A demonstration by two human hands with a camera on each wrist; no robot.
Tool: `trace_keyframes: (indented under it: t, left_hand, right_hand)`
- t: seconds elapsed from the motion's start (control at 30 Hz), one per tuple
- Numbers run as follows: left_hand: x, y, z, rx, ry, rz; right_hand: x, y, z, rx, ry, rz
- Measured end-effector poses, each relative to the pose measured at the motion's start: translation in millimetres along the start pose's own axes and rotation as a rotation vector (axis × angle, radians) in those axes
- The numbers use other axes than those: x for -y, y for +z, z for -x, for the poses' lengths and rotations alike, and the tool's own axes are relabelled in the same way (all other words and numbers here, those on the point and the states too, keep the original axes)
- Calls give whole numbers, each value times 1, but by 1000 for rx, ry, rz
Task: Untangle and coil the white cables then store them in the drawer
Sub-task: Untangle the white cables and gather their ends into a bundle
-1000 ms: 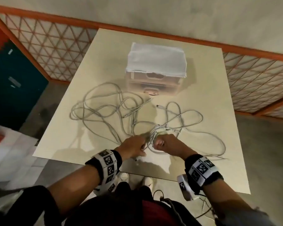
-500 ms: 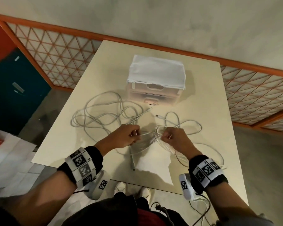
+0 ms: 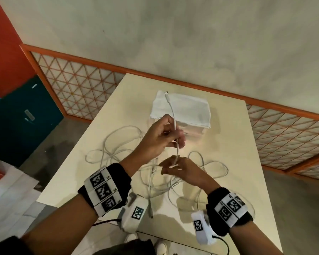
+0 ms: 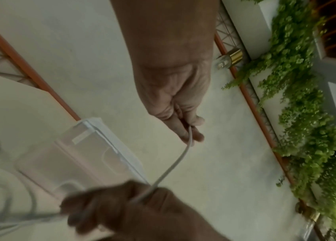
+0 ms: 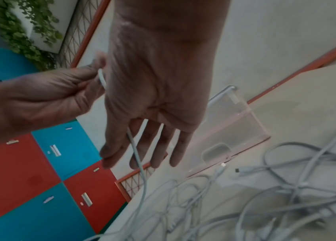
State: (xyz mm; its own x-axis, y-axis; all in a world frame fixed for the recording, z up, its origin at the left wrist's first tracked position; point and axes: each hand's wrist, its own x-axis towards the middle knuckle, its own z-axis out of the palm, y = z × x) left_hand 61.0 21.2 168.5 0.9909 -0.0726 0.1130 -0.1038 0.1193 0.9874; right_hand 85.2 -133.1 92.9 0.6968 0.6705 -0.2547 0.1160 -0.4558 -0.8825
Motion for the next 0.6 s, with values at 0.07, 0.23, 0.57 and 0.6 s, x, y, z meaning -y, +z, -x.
trace_keyframes:
  t: [0.07, 0.23, 0.57, 0.6]
  left_hand:
    - [-2, -11, -2, -61, 85, -40]
    - [13, -58, 0, -150, 171, -272]
    - [67, -27, 32, 100, -70, -667]
    - [68, -26, 32, 78, -47, -662]
  right_hand:
    - [-18, -7, 7, -18, -5, 160]
    - [-56, -38, 36, -143, 96, 298]
    - [23, -58, 51, -280, -154, 107]
    - [27, -57, 51, -265, -163, 121]
